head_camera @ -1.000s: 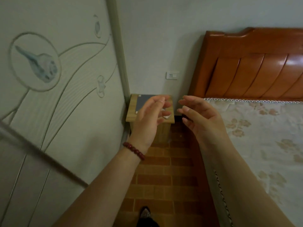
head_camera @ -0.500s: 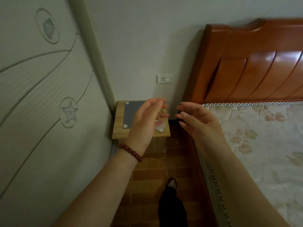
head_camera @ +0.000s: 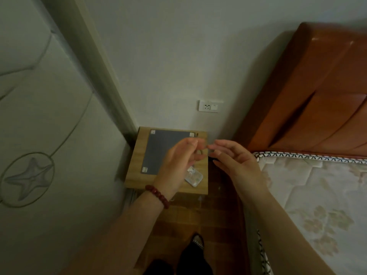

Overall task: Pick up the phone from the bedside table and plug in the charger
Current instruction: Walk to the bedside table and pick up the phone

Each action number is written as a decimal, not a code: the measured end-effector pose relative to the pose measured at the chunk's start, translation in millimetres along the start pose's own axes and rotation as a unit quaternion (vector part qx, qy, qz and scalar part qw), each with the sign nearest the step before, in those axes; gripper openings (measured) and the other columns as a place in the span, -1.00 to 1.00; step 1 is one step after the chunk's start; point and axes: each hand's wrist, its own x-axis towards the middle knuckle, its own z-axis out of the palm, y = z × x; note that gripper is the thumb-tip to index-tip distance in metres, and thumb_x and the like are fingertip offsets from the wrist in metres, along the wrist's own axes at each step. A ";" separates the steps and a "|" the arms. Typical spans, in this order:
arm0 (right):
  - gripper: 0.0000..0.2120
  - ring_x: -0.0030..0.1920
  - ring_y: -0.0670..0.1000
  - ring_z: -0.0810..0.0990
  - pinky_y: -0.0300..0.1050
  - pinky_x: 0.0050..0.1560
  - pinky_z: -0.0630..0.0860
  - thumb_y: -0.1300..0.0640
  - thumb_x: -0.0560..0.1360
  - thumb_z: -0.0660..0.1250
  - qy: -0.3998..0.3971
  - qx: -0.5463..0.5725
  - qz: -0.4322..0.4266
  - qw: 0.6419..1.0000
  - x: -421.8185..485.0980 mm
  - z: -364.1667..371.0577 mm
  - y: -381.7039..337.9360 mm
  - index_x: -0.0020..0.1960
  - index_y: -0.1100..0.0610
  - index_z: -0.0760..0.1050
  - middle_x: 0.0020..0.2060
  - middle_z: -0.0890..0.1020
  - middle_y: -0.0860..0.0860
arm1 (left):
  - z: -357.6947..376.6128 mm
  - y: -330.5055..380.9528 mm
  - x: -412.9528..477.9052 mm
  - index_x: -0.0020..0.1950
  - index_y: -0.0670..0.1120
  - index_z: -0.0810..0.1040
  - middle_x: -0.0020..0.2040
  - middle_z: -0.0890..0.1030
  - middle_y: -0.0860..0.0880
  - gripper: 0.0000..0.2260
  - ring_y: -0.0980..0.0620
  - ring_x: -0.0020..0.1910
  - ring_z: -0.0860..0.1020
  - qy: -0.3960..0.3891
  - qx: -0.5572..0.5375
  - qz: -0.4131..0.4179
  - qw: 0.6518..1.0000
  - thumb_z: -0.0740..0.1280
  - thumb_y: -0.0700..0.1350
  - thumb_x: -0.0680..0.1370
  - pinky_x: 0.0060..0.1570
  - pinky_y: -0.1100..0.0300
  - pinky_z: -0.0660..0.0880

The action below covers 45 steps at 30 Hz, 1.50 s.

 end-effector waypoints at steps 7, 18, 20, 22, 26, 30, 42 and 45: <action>-0.77 -0.04 -0.04 0.67 -0.11 0.04 0.55 0.21 0.47 0.36 0.030 -0.022 0.070 0.997 72.2 -15.8 45.0 -0.14 -0.12 0.66 -0.11 0.74 -0.05 | -7.8 -43.2 76.7 -0.02 0.06 0.57 -0.06 0.62 0.08 -0.81 0.20 -0.11 0.63 0.024 0.019 -0.069 0.997 0.15 -0.01 0.58 -0.08 0.32 0.50; -0.87 -0.05 -0.06 0.66 -0.27 -0.07 0.57 0.24 0.51 0.30 0.087 -0.077 0.199 0.973 148.9 -36.2 181.7 -0.02 0.11 0.61 -0.05 0.68 0.00 | -17.3 -181.1 154.1 -0.14 0.09 0.66 -0.11 0.70 0.13 -0.62 0.06 -0.01 0.63 0.103 -0.139 -0.296 0.939 0.11 0.22 0.54 -0.02 0.07 0.54; -0.85 -0.20 -0.23 0.65 -0.40 -0.26 0.54 0.27 0.50 0.31 0.097 -0.089 0.205 0.970 159.8 -37.3 212.0 -0.02 0.09 0.60 -0.12 0.66 -0.06 | -19.2 -203.3 167.4 -0.11 0.09 0.64 0.00 0.66 0.10 -0.66 0.05 0.08 0.58 0.112 -0.135 -0.313 0.933 0.12 0.20 0.54 0.06 0.03 0.51; -0.83 -0.24 -0.32 0.62 -0.46 -0.32 0.49 0.27 0.49 0.33 0.096 -0.102 0.217 0.966 165.5 -37.5 237.3 0.04 0.13 0.60 -0.09 0.64 -0.08 | -20.9 -221.5 178.3 -0.05 0.06 0.61 0.10 0.61 0.05 -0.71 0.02 0.14 0.54 0.123 -0.130 -0.333 0.926 0.14 0.15 0.55 0.11 0.01 0.49; -0.83 -0.19 -0.26 0.62 -0.44 -0.26 0.47 0.33 0.48 0.31 0.085 -0.124 0.245 0.958 180.8 -40.8 295.0 0.04 0.19 0.59 -0.14 0.64 -0.11 | -25.3 -269.6 200.8 0.19 -0.06 0.49 0.12 0.57 -0.03 -0.75 0.05 0.04 0.53 0.135 -0.107 -0.415 0.893 0.23 -0.02 0.55 -0.07 0.12 0.45; -0.81 -0.22 -0.25 0.64 -0.43 -0.30 0.47 0.29 0.48 0.33 0.052 -0.150 0.284 0.946 198.1 -43.7 342.6 -0.12 0.01 0.57 -0.22 0.68 -0.14 | -30.6 -316.8 214.4 0.23 -0.07 0.48 -0.07 0.55 0.03 -0.71 0.13 -0.13 0.49 0.142 -0.117 -0.486 0.854 0.23 -0.03 0.53 -0.19 0.15 0.38; -0.75 0.09 0.08 0.59 -0.01 0.04 0.53 0.07 0.52 0.24 -0.002 -0.360 0.326 0.874 223.1 -48.9 409.8 0.18 0.03 0.49 0.14 0.62 0.04 | -35.2 -390.8 243.4 0.42 -0.09 0.30 0.37 0.44 -0.12 -0.49 -0.07 0.21 0.45 0.254 -0.158 -0.544 0.784 0.31 -0.08 0.49 0.15 0.03 0.39; -0.74 0.09 0.13 0.59 -0.04 -0.01 0.51 0.07 0.53 0.23 0.006 -0.387 0.331 0.860 227.2 -45.5 416.0 0.20 0.09 0.49 0.13 0.62 0.10 | -36.4 -396.4 243.5 0.42 -0.13 0.30 0.35 0.46 -0.14 -0.48 -0.10 0.29 0.43 0.263 -0.152 -0.542 0.784 0.32 -0.13 0.48 0.25 0.05 0.36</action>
